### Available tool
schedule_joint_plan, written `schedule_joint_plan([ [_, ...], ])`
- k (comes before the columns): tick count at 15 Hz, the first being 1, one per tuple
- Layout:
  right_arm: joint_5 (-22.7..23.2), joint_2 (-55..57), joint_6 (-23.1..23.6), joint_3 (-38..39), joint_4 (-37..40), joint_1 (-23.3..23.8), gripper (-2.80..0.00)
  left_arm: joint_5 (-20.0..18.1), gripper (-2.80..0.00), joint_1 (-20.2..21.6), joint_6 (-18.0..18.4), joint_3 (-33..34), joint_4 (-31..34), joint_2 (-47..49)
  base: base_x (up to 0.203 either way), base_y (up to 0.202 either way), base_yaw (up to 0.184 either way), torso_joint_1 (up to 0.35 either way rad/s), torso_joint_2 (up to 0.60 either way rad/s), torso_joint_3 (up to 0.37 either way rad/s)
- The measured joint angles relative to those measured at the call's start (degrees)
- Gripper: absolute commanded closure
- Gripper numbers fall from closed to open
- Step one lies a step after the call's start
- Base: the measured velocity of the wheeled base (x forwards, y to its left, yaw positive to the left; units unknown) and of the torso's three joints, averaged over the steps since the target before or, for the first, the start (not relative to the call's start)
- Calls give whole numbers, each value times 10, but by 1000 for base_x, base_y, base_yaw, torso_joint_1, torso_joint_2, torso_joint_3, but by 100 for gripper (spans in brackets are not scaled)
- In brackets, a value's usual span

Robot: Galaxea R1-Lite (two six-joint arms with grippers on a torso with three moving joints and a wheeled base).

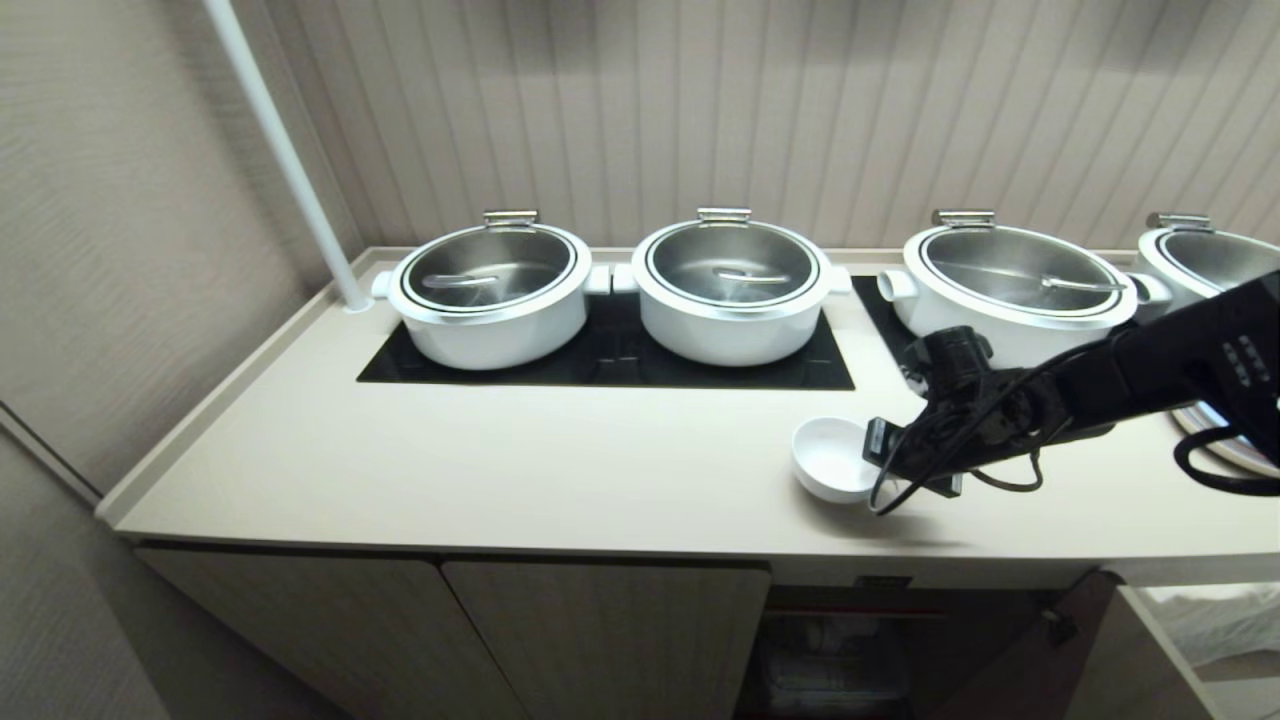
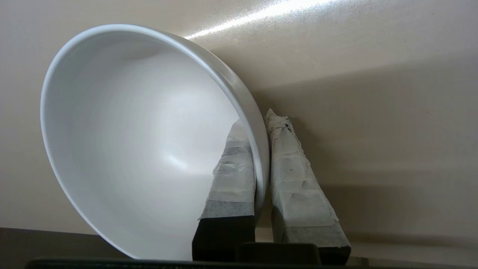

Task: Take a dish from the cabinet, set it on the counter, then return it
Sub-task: Place it on the table

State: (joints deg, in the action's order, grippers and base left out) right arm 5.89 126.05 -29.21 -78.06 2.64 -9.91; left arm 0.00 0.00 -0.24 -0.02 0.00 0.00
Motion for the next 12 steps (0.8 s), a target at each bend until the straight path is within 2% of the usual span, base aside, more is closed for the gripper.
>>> schedule_joint_plan([
  [2,0,0,0,0,0,0,0,0,0,0,0,0,0,0,0,0,0,0,0,0],
  [3,0,0,0,0,-1,0,-280,0,0,0,0,0,0,0,0,0,0,0,0,0],
  [12,-3,-2,2,0,-9,-1,-280,0,0,0,0,0,0,0,0,0,0,0,0,0],
])
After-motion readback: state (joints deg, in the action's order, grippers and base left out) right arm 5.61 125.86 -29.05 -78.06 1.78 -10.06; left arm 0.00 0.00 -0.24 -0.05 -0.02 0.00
